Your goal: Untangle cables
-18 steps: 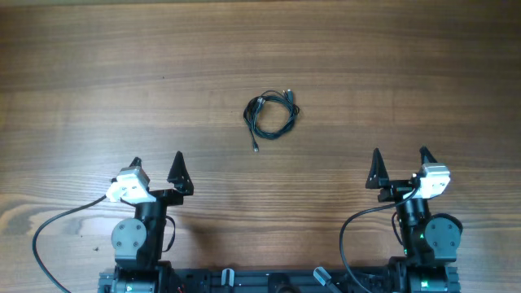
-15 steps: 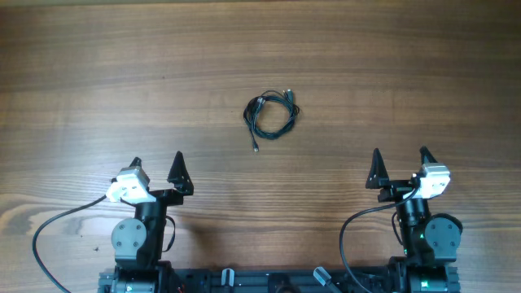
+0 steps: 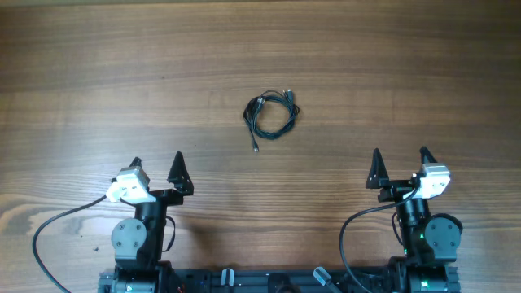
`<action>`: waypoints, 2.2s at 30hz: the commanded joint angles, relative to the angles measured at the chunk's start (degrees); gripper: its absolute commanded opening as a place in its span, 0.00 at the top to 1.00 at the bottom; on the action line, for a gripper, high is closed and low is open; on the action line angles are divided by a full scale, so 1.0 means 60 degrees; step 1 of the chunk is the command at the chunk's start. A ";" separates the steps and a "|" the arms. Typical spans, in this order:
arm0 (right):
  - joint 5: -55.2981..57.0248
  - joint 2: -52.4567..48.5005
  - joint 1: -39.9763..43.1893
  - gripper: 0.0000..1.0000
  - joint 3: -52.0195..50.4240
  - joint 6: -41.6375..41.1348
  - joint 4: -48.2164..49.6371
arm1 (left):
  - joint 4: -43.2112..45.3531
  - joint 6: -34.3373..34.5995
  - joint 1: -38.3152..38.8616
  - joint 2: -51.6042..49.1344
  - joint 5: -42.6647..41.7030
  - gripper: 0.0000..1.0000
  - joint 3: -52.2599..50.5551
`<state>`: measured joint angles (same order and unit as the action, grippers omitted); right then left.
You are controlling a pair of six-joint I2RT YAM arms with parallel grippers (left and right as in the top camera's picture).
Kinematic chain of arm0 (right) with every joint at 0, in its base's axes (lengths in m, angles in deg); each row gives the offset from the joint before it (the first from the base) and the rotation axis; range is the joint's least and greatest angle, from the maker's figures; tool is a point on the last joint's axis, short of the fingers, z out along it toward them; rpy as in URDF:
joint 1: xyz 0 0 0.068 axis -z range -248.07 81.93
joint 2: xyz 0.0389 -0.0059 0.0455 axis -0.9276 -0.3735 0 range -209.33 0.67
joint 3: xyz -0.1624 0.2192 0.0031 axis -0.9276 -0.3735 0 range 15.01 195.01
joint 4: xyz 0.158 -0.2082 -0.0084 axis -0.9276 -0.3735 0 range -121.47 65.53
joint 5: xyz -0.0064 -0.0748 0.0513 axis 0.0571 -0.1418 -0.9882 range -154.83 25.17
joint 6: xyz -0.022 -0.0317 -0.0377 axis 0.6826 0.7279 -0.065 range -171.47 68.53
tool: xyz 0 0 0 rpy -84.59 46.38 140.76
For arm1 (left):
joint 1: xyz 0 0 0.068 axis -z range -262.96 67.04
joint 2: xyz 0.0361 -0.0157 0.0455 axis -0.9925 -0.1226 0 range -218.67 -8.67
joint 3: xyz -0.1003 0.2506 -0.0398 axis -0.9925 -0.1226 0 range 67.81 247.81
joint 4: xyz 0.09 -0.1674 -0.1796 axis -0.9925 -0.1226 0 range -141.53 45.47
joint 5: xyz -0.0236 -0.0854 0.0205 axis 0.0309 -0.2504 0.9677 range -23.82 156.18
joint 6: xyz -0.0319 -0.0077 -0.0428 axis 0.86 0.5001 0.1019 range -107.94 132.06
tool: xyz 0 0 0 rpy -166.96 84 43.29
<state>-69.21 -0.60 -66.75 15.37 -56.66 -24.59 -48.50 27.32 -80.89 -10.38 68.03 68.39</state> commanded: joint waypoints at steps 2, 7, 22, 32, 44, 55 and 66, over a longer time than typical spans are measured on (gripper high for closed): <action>0.0168 0.0015 0.0040 0.00 -0.0007 -0.0135 0.0026 | -0.0004 -0.0197 -0.0080 -0.0047 0.0095 0.00 -0.0040; 0.0168 0.0015 0.0040 0.00 -0.0007 -0.0135 0.0026 | -0.0004 -0.0197 -0.0080 -0.0047 0.0095 0.00 -0.0040; -0.6615 -0.1290 0.0040 0.00 0.1330 -0.2364 0.0328 | -0.0525 0.1530 -0.0069 -0.0630 -0.4809 0.00 0.0699; -0.9704 -0.8375 0.0015 0.00 0.6251 -0.1395 -0.4189 | -0.6783 0.1231 -0.0069 -0.7646 -0.5639 0.00 0.8659; -0.2969 -1.0189 -0.4692 0.00 0.8331 0.1548 -0.6240 | -0.9355 -0.0980 0.0685 -1.0655 -0.5515 0.00 1.2837; -0.1967 -1.4455 -0.4692 0.00 0.8335 0.0754 -0.4273 | -0.9493 -0.0911 0.0685 -1.1326 -0.4867 0.00 1.2907; 0.0055 -1.4870 -0.4663 0.09 0.8287 -0.3985 -0.1555 | -0.9526 -0.0696 0.0685 -1.1351 -0.3359 0.00 1.2903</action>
<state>-75.48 -88.05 -94.66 64.68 -80.39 -32.13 -105.66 22.62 -77.00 -78.58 44.35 145.44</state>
